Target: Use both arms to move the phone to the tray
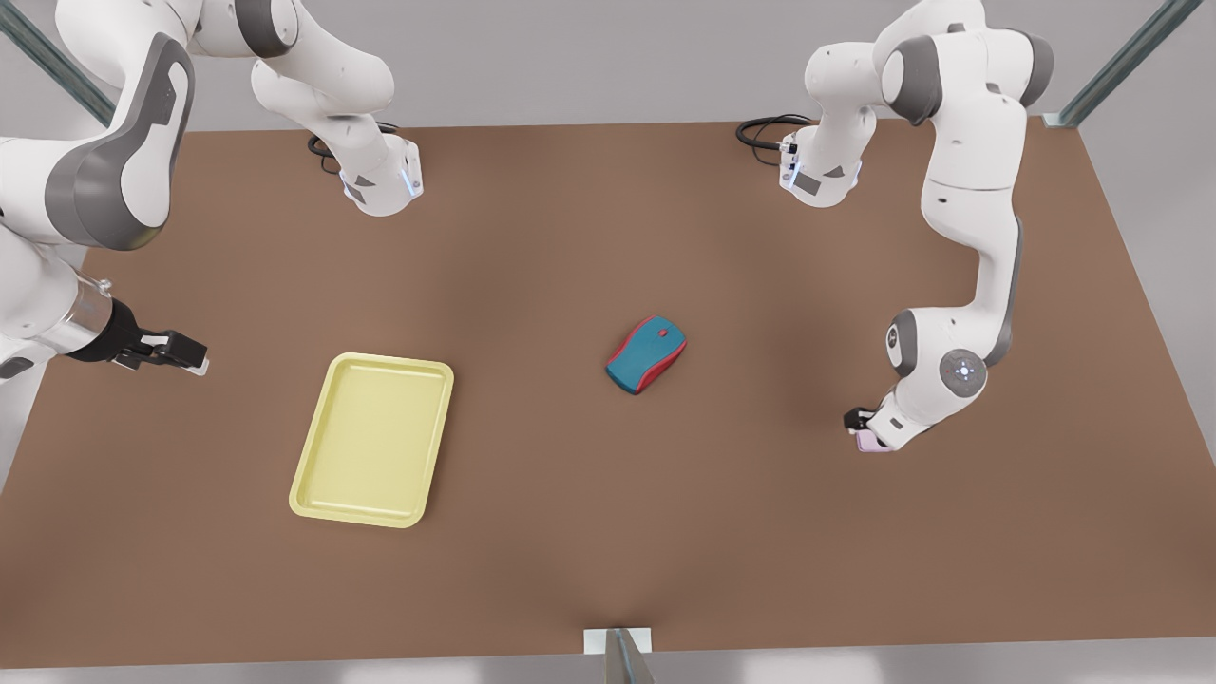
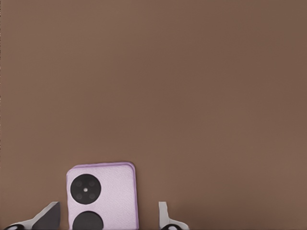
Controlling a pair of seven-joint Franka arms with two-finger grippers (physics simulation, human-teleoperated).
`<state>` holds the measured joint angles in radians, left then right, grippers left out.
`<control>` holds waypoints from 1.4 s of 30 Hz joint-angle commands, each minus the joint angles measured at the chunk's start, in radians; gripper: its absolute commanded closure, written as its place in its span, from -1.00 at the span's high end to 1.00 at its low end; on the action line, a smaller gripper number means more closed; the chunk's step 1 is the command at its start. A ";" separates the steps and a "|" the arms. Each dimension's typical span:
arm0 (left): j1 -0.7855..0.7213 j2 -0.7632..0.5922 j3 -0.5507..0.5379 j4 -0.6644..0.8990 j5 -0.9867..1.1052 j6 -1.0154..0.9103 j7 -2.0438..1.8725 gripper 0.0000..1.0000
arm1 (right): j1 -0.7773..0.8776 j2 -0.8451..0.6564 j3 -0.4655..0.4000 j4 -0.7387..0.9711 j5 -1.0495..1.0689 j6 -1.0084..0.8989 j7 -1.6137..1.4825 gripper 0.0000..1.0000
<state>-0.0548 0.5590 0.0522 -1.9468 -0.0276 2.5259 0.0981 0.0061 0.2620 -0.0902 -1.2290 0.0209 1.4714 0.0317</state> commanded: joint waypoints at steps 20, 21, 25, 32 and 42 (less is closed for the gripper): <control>0.003 0.061 0.018 0.000 0.006 0.083 0.049 0.77 | 0.000 0.000 0.000 0.000 0.001 0.000 0.002 1.00; 0.003 0.061 0.018 0.000 0.006 0.083 0.049 0.77 | 0.000 -0.001 0.000 0.000 0.001 0.000 0.002 1.00; 0.003 0.067 0.018 0.000 0.006 0.083 0.049 0.76 | 0.000 -0.001 0.000 0.000 0.001 0.000 0.002 1.00; 0.003 0.068 0.018 0.000 0.006 0.085 0.049 0.68 | 0.002 -0.001 0.000 0.000 0.001 0.000 0.002 1.00; 0.003 0.068 0.018 0.002 0.006 0.082 0.048 0.68 | 0.000 0.000 0.000 0.000 0.001 0.000 0.002 1.00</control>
<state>-0.0521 0.6286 0.0695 -1.9455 -0.0210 2.6104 0.1434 0.0067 0.2634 -0.0902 -1.2292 0.0209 1.4715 0.0335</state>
